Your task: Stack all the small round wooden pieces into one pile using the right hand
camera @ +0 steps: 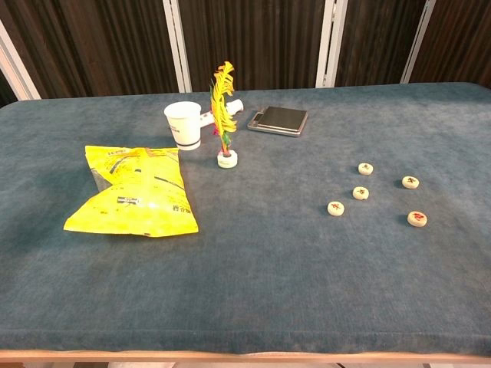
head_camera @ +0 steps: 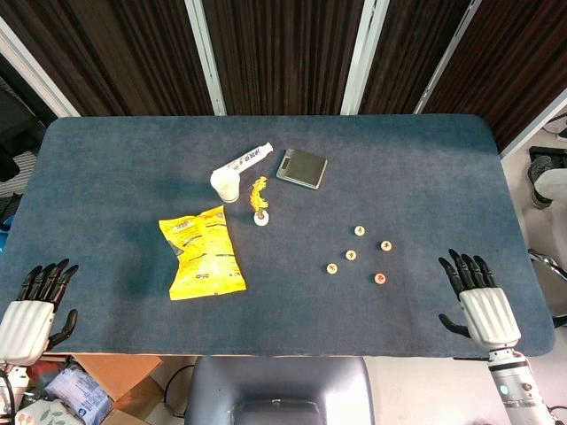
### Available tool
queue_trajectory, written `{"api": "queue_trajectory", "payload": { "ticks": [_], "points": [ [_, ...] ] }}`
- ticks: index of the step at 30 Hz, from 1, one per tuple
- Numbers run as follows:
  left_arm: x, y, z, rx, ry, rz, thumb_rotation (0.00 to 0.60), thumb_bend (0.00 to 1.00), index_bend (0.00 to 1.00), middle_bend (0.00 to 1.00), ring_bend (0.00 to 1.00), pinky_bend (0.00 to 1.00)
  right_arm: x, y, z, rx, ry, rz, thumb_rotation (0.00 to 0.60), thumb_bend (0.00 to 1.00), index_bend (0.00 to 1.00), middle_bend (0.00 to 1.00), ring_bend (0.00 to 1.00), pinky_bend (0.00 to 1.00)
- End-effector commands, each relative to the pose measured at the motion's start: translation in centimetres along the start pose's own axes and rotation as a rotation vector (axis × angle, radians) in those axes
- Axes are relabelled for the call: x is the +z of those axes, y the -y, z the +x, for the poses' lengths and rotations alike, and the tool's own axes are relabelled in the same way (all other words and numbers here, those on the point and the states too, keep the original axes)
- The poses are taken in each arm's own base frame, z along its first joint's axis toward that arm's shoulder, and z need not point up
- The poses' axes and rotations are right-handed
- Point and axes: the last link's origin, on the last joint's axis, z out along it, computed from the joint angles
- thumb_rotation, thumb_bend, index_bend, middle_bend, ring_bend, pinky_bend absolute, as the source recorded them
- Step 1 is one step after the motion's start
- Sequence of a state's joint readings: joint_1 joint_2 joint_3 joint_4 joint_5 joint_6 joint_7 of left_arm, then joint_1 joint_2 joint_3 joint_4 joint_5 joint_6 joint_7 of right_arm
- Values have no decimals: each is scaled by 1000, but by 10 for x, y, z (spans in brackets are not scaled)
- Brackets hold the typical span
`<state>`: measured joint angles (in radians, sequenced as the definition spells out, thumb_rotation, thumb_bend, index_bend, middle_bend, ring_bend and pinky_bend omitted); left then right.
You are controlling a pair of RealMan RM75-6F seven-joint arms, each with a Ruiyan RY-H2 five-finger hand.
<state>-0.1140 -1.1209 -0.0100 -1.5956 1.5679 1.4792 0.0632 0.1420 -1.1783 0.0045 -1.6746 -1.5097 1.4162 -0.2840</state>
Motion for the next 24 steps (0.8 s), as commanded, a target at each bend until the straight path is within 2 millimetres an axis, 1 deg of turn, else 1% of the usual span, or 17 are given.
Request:
{"api": "queue_trajectory", "payload": {
  "ticks": [1, 5, 8, 12, 14, 17, 19, 24],
  "points": [
    [1, 0, -1, -1, 3, -1, 600, 503, 0, 14, 0, 32, 1, 0, -1, -1, 3, 1, 600, 307, 20, 0, 0, 0],
    [3, -2, -1, -8, -3, -5, 600, 503, 0, 14, 0, 32, 2, -1, -3, -9, 15, 6, 600, 307, 27, 0, 0, 0],
    [3, -2, -2, -12, 8, -9, 600, 504, 0, 14, 0, 32, 7, 2, -7, -21, 23, 29, 600, 307, 40, 0, 0, 0],
    [5, -1, -2, -18, 13, -5, 600, 503, 0, 14, 0, 32, 24, 11, -20, -56, 58, 85, 600, 307, 90, 0, 0, 0],
    [6, 0, -1, -24, 10, -3, 600, 503, 0, 14, 0, 32, 39, 17, -26, -83, 81, 119, 600, 307, 142, 0, 0, 0],
    [6, 0, -1, -22, 12, -8, 600, 504, 0, 14, 0, 32, 59, 26, -32, -126, 97, 145, 600, 307, 296, 0, 0, 0],
    [5, 0, -2, -17, 20, -13, 600, 503, 0, 14, 0, 32, 71, 33, -34, -138, 101, 167, 600, 308, 366, 0, 0, 0],
    [3, -1, -1, -15, 21, -14, 600, 505, 0, 14, 0, 32, 92, 43, -48, -179, 137, 196, 600, 333, 464, 0, 0, 0]
  ]
}}
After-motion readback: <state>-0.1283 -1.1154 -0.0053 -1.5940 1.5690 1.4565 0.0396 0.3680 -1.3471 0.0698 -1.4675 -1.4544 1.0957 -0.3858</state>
